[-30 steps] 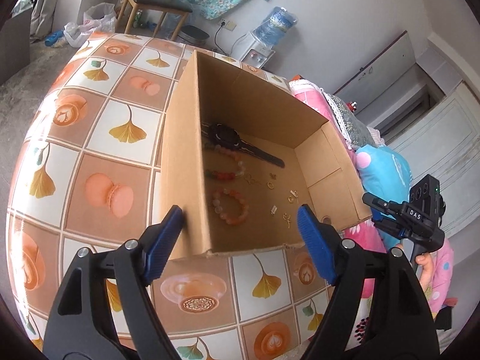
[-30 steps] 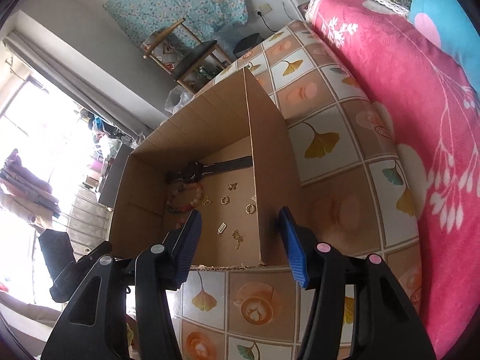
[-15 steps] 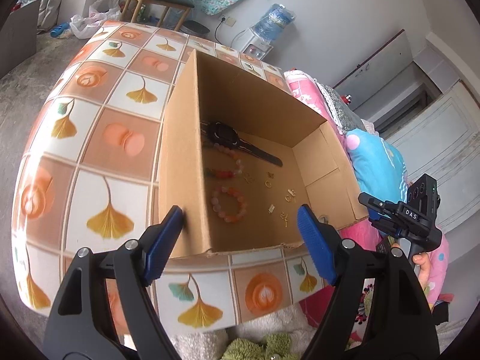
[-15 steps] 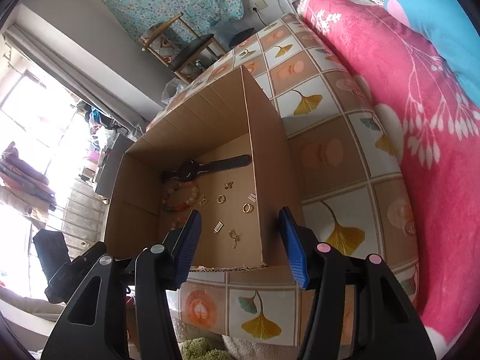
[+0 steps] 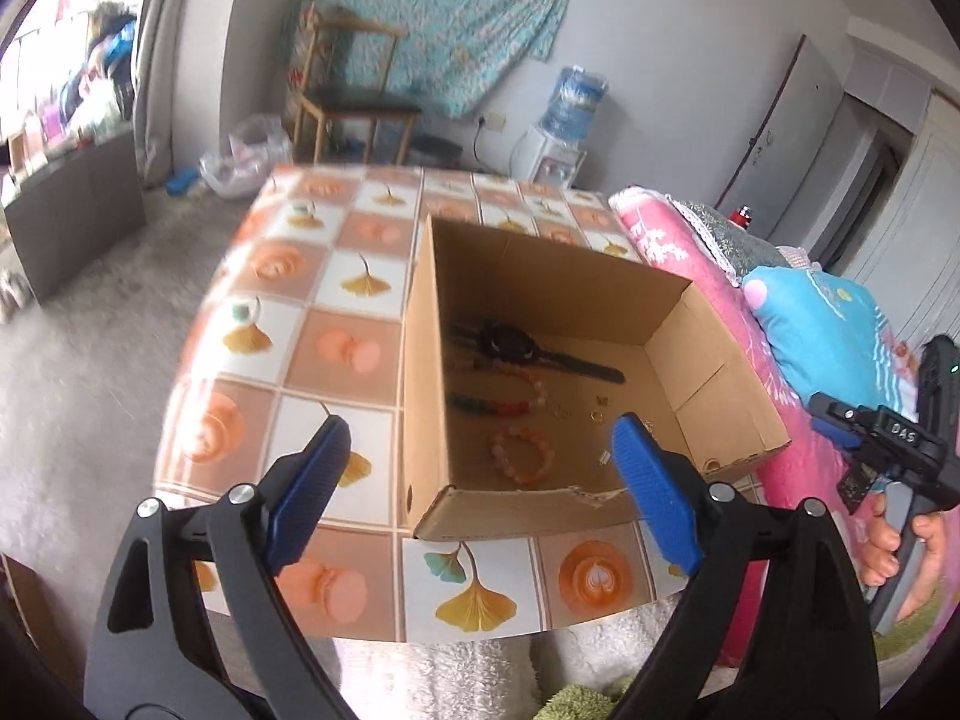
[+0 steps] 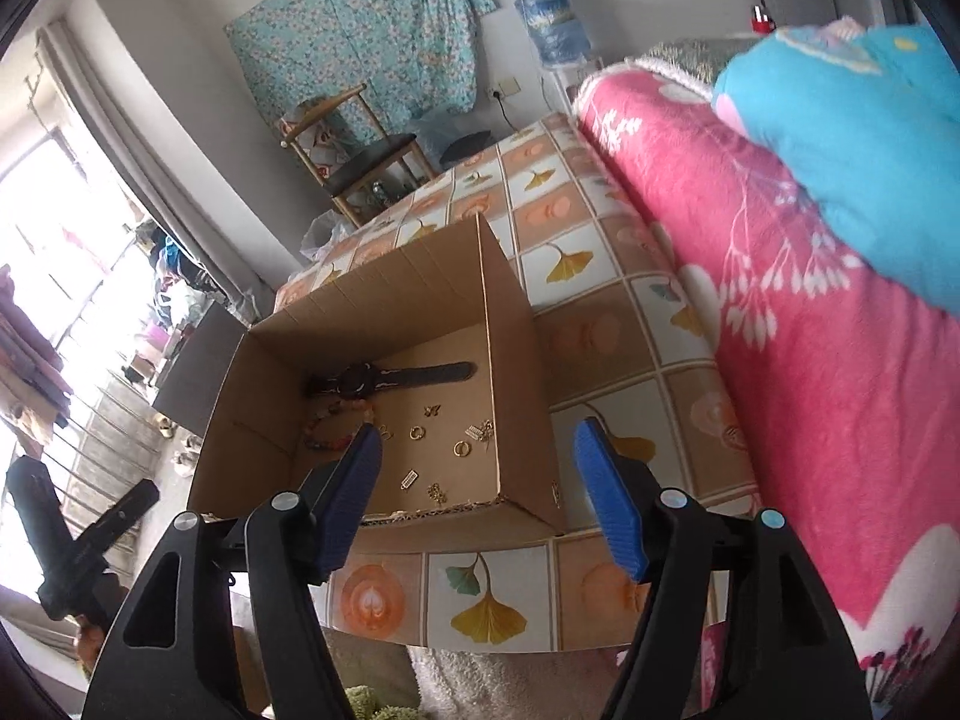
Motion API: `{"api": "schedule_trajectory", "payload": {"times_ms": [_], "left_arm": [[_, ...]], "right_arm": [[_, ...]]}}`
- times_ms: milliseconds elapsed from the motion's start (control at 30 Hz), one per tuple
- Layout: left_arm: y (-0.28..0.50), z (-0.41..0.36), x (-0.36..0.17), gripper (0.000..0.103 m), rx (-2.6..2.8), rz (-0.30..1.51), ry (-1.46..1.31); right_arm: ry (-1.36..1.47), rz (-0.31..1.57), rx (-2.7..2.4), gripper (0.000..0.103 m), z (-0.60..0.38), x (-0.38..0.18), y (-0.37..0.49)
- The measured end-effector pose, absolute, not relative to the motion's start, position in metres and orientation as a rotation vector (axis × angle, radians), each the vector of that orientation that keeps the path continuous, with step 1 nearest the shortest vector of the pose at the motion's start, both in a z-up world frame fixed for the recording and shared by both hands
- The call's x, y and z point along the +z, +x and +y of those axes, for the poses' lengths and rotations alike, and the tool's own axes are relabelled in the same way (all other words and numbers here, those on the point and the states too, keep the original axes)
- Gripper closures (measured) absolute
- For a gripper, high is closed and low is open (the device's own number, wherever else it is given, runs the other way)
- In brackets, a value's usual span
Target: Organize jewelry
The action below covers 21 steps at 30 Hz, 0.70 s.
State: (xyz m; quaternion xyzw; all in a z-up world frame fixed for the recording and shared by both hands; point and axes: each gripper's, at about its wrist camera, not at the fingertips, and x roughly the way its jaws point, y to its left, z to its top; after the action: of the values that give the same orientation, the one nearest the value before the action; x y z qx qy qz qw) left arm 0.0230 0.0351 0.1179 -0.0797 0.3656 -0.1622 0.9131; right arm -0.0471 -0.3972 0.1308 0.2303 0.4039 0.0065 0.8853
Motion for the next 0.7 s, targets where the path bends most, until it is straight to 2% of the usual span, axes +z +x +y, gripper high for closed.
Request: {"api": "schedule_trajectory", "payload": {"times_ms": [67, 233, 433, 700], "left_arm": [[0.012, 0.028, 0.128, 0.009, -0.299, 0.709, -0.12], [-0.01, 0.012, 0.145, 0.008, -0.237, 0.657, -0.069], [-0.025, 0.002, 0.152, 0.008, -0.118, 0.621, -0.054], [-0.031, -0.005, 0.152, 0.008, -0.019, 0.64, -0.007]], "right_arm": [[0.393, 0.795, -0.028, 0.023, -0.387, 0.146, -0.056], [0.177, 0.67, -0.099, 0.007, -0.349, 0.172, -0.082], [0.087, 0.636, -0.078, 0.007, -0.314, 0.173, -0.096], [0.131, 0.64, -0.026, 0.007, -0.296, 0.173, -0.106]]}}
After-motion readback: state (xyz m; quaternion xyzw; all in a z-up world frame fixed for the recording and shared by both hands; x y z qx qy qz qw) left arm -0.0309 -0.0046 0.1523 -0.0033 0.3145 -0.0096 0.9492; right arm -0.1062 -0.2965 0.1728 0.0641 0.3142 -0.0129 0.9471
